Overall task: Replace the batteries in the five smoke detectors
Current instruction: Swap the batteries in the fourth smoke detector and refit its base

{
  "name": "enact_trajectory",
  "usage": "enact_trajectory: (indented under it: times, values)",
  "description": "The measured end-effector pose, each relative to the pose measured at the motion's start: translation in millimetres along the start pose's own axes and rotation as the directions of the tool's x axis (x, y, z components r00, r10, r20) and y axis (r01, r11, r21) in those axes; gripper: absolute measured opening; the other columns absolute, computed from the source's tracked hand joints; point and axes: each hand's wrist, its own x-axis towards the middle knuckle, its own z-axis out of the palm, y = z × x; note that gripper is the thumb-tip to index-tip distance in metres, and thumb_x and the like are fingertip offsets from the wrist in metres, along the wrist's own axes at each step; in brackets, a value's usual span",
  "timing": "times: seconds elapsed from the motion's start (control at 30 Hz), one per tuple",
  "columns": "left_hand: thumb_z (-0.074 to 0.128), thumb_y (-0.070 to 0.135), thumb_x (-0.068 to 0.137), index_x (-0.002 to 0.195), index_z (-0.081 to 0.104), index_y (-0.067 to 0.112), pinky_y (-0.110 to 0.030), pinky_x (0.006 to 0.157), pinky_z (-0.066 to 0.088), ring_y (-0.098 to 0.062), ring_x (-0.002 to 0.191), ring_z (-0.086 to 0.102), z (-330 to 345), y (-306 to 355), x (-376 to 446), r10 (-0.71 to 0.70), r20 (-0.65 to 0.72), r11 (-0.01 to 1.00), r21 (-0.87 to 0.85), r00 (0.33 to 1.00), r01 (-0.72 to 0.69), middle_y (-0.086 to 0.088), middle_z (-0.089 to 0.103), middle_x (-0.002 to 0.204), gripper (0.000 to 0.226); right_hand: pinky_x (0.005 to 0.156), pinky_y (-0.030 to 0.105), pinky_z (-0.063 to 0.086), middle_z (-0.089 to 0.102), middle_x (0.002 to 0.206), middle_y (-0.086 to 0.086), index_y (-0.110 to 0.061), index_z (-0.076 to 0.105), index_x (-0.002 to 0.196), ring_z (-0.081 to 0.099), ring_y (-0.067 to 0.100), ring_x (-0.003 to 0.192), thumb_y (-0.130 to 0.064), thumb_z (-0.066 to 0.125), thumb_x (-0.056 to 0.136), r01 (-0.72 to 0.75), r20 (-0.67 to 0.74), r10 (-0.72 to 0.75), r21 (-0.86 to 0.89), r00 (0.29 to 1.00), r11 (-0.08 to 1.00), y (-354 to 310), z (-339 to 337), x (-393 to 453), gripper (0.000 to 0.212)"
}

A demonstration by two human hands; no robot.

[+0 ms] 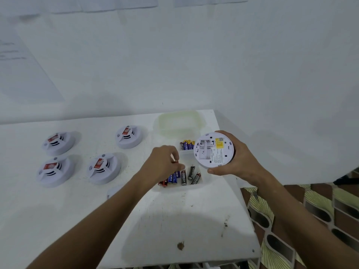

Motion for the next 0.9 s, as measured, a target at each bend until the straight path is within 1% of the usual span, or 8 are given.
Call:
enact_trajectory:
  times: [0.1,0.23,0.37,0.5,0.63,0.73,0.83,0.9]
  values:
    - [0.081,0.035,0.075,0.085,0.059,0.021,-0.02,0.049,0.042,-0.008,0.064,0.059,7.7,-2.5,2.0,-0.009,0.04,0.999,0.04,0.999,0.007,0.002,0.062,0.081,0.028,0.08,0.017,0.053,0.066,0.112,-0.019,-0.03,0.053,0.124,0.061,0.001,0.107,0.004,0.093,0.053,-0.002,-0.003,0.002,0.01,1.0,1.0,0.2,1.8,1.3,0.088]
    - [0.075,0.032,0.082,0.091,0.065,0.017,-0.031,0.057,0.055,-0.021,0.071,0.066,13.6,-1.9,1.5,0.01,0.055,0.993,0.117,0.998,-0.017,-0.004,0.068,0.085,0.02,0.08,0.015,0.052,0.066,0.113,-0.021,-0.028,0.053,0.125,0.06,0.0,0.107,0.001,0.093,0.052,-0.002,0.003,0.002,0.014,1.0,1.0,-0.1,2.1,3.4,0.088]
    - [0.069,0.035,0.087,0.101,0.069,0.016,-0.021,0.058,0.046,-0.015,0.072,0.063,9.9,-4.6,1.2,0.045,0.01,0.986,0.16,0.999,-0.046,-0.002,0.068,0.092,0.024,0.08,0.016,0.052,0.066,0.112,-0.022,-0.029,0.053,0.124,0.061,-0.001,0.107,0.003,0.092,0.053,0.002,0.013,-0.002,0.011,1.0,1.0,0.2,2.1,6.2,0.087]
    - [0.063,0.034,0.091,0.094,0.069,0.018,-0.013,0.05,0.037,-0.004,0.058,0.059,-9.7,0.2,12.5,0.083,-0.102,0.992,0.102,0.991,-0.072,0.001,0.068,0.085,0.018,0.082,0.019,0.054,0.066,0.115,-0.018,-0.028,0.053,0.127,0.061,0.003,0.109,-0.004,0.091,0.05,-0.009,0.016,0.009,0.026,1.0,1.0,0.7,0.7,8.8,0.089]
    - [0.063,0.031,0.091,0.096,0.069,0.015,-0.015,0.047,0.039,-0.014,0.065,0.062,-23.1,2.9,39.8,0.104,-0.161,0.993,0.078,0.981,-0.093,-0.001,0.068,0.088,0.019,0.087,0.028,0.056,0.065,0.12,-0.01,-0.024,0.052,0.131,0.06,0.009,0.114,-0.009,0.091,0.049,-0.022,0.002,0.022,0.032,1.0,0.999,2.8,-2.1,11.7,0.092]
    - [0.065,0.03,0.09,0.109,0.067,0.014,-0.02,0.062,0.044,-0.016,0.079,0.061,-21.3,0.1,65.2,0.078,-0.085,0.994,0.087,0.993,-0.071,-0.006,0.069,0.103,0.025,0.093,0.033,0.055,0.063,0.124,-0.007,-0.023,0.05,0.133,0.059,0.013,0.118,-0.016,0.093,0.048,-0.031,-0.021,0.032,0.021,0.999,0.999,8.0,-7.3,11.6,0.095]
    - [0.064,0.035,0.09,0.127,0.059,0.016,-0.028,0.089,0.046,-0.022,0.107,0.059,-12.1,-2.8,87.5,0.046,0.092,0.976,0.207,0.995,-0.064,-0.007,0.061,0.126,0.041,0.094,0.035,0.053,0.063,0.126,-0.005,-0.024,0.05,0.133,0.058,0.016,0.119,-0.025,0.093,0.045,-0.045,-0.04,0.046,0.011,0.998,0.999,13.1,-12.9,9.8,0.098]
    - [0.063,0.038,0.091,0.135,0.053,0.016,-0.033,0.1,0.042,-0.024,0.121,0.054,-6.6,-4.9,97.1,0.019,0.194,0.962,0.262,0.981,-0.07,-0.006,0.054,0.137,0.051,0.092,0.03,0.054,0.063,0.124,-0.009,-0.027,0.051,0.132,0.058,0.013,0.118,-0.022,0.094,0.046,-0.051,-0.047,0.051,0.003,0.998,0.999,14.6,-15.1,9.9,0.096]
